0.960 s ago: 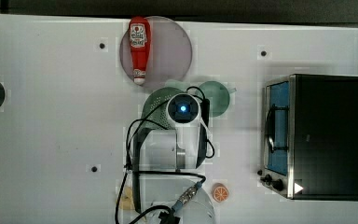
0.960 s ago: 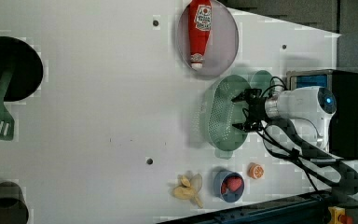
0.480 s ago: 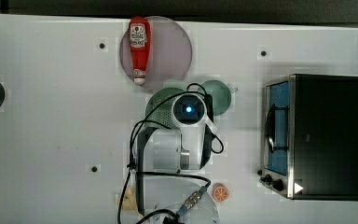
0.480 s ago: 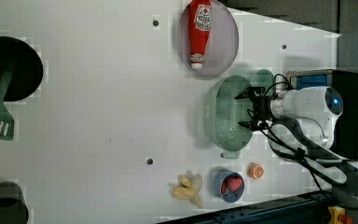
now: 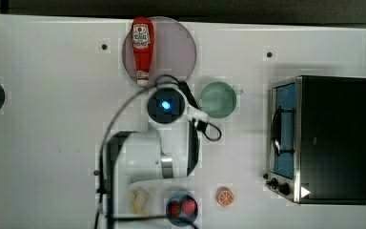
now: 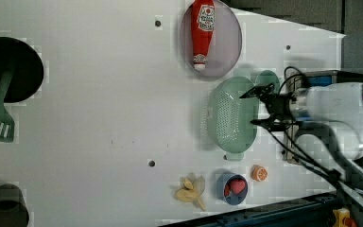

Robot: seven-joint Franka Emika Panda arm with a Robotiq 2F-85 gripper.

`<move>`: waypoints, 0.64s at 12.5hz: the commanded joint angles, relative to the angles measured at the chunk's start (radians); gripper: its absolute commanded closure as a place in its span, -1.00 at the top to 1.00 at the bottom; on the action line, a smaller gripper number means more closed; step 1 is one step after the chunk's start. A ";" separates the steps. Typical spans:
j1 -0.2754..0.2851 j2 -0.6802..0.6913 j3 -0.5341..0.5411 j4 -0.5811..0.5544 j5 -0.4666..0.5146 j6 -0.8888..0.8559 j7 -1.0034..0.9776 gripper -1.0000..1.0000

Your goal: Drag strainer left to right.

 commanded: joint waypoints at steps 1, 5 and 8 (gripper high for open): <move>0.014 -0.085 -0.048 0.183 -0.002 -0.203 -0.222 1.00; 0.012 -0.089 -0.113 0.495 -0.024 -0.481 -0.544 1.00; 0.012 -0.101 -0.140 0.621 -0.031 -0.615 -0.597 1.00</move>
